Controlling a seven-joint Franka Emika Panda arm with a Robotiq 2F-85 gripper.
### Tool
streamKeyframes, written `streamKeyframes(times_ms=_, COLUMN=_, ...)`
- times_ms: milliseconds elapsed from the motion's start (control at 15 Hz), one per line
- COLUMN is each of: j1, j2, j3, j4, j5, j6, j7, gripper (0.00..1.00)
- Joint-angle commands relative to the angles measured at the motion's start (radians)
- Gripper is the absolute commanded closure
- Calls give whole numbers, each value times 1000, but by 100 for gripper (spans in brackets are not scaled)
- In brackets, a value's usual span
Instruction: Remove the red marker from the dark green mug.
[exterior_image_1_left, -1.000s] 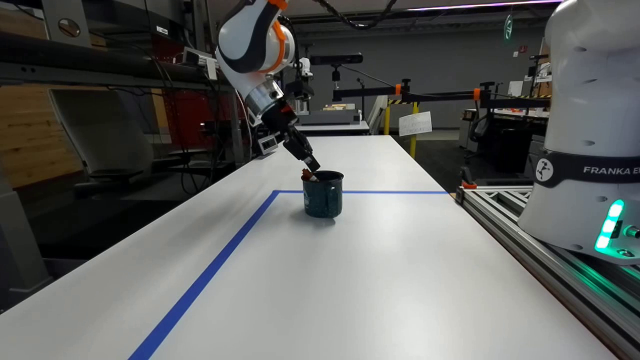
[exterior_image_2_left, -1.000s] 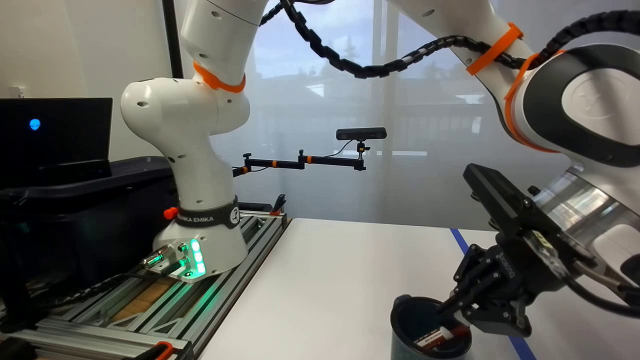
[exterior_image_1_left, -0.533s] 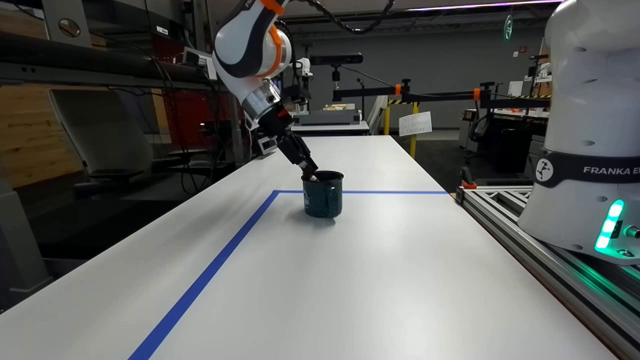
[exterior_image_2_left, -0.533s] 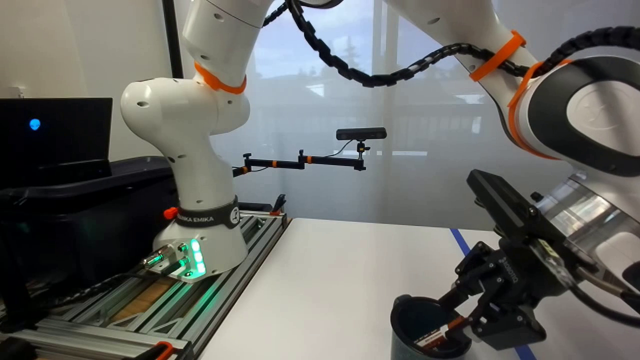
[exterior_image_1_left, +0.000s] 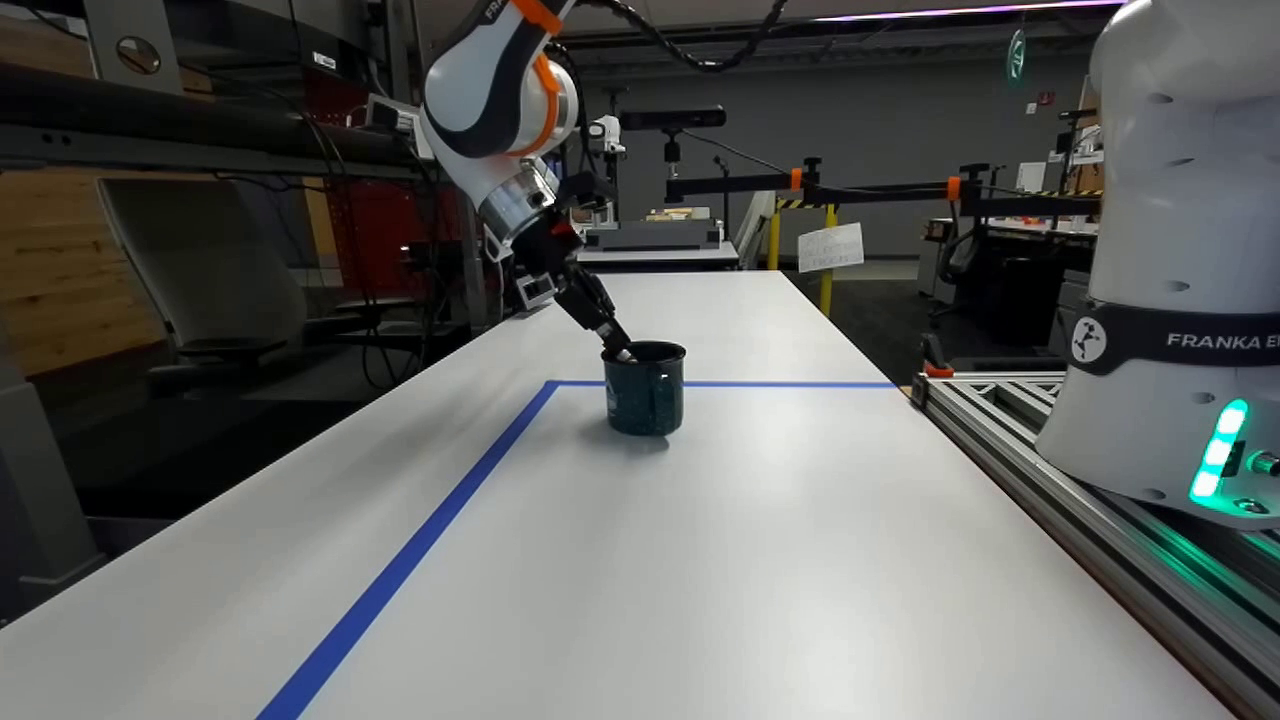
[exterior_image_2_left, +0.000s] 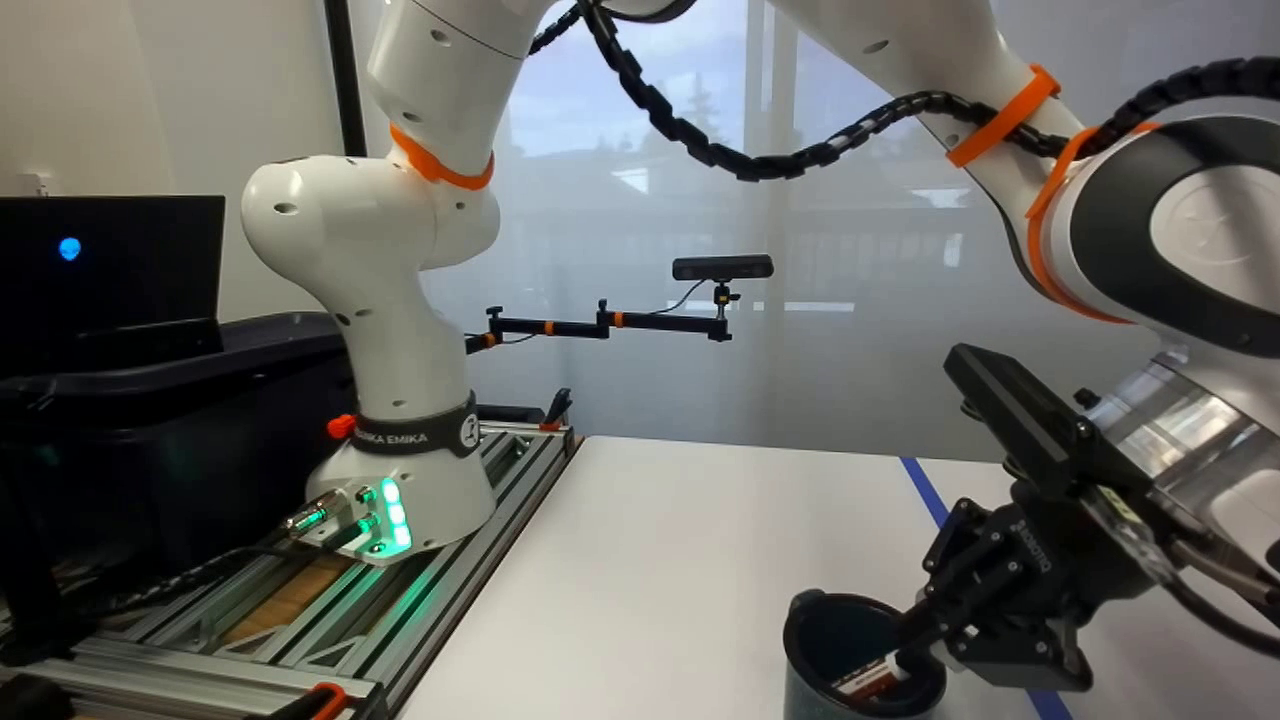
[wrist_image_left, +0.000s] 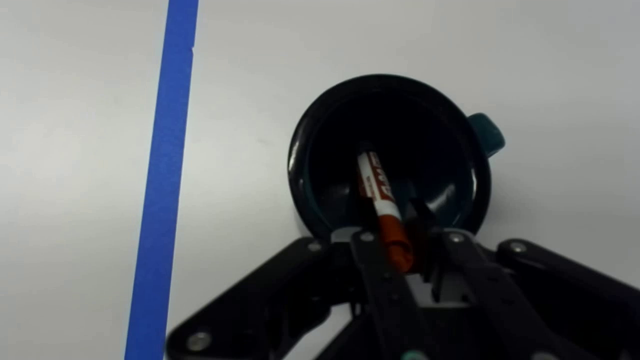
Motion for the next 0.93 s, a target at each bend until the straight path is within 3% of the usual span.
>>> streamKeyframes(times_ms=0, j1=6, j2=-59, j3=13, j4=-19, j5=-24, j6=-25, j7=-19, gripper=95)
streamKeyframes(times_ms=533, j1=21, j2=-183, j3=35, j4=15, j5=-8, j6=-228, j7=-33, gripper=95)
streamKeyframes(times_ms=867, j1=26, j2=-117, j3=60, j4=135, j5=9, j6=-324, j7=-90, gripper=95)
